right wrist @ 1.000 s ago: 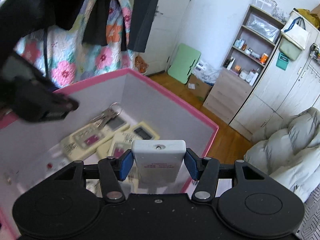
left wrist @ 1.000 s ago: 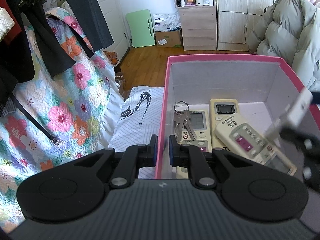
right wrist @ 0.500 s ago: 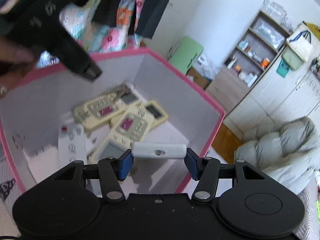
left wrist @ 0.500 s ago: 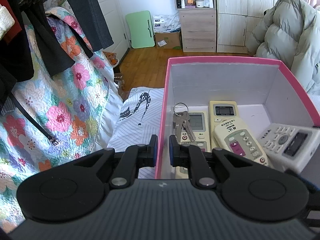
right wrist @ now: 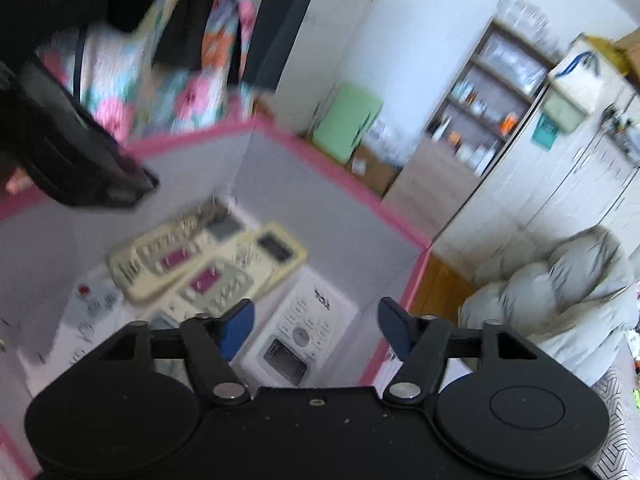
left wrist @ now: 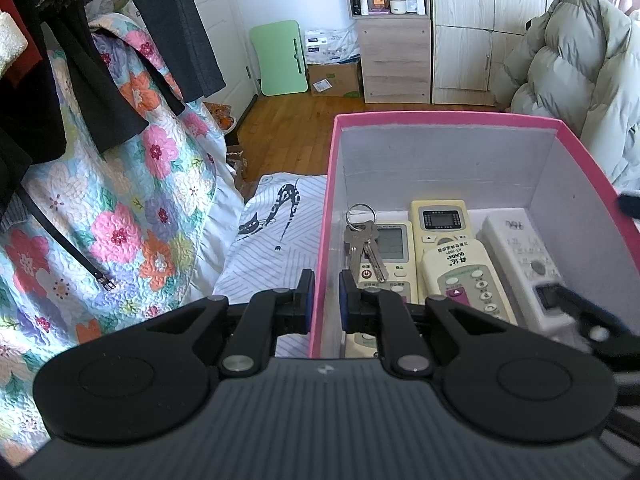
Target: Organize rigid objects
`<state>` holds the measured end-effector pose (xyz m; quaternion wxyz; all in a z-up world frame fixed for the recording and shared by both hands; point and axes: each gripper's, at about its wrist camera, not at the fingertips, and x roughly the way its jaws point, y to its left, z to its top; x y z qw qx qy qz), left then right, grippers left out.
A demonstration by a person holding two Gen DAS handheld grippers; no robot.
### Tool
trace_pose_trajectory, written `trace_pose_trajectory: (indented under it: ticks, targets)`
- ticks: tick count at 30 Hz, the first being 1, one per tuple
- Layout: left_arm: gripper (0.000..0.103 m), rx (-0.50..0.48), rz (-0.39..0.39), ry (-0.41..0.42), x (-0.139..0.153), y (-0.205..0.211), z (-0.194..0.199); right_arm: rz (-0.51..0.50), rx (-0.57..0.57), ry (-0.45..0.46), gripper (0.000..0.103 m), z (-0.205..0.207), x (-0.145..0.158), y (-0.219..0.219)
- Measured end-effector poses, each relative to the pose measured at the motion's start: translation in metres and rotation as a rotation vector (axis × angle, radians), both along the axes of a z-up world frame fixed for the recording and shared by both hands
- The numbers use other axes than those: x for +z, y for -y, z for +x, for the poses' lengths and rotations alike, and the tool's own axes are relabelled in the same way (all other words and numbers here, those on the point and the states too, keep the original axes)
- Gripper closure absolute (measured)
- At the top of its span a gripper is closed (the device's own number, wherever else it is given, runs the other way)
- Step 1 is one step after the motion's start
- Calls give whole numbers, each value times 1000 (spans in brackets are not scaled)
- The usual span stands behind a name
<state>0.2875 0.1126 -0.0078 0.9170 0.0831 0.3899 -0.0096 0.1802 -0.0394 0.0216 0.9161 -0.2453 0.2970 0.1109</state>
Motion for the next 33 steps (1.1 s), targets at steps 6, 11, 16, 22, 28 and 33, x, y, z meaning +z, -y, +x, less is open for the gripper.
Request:
trace_pose_trajectory:
  ticks: [6, 11, 16, 22, 28, 33]
  targets:
    - [91, 0, 5, 1, -1, 1, 0, 156, -23, 74, 29, -41, 25, 27]
    - [91, 2, 12, -1, 0, 2, 0, 351, -77, 10, 29, -53, 28, 53]
    - [91, -1, 27, -4, 0, 3, 0, 411, -95, -9, 29, -53, 20, 61]
    - [91, 4, 30, -16, -1, 4, 0, 438, -110, 3, 29, -58, 19, 61]
    - [91, 8, 31, -30, -1, 3, 2, 473, -131, 32, 28, -75, 24, 66]
    - [91, 21, 12, -40, 5, 0, -1, 487, -159, 49, 28, -94, 25, 73]
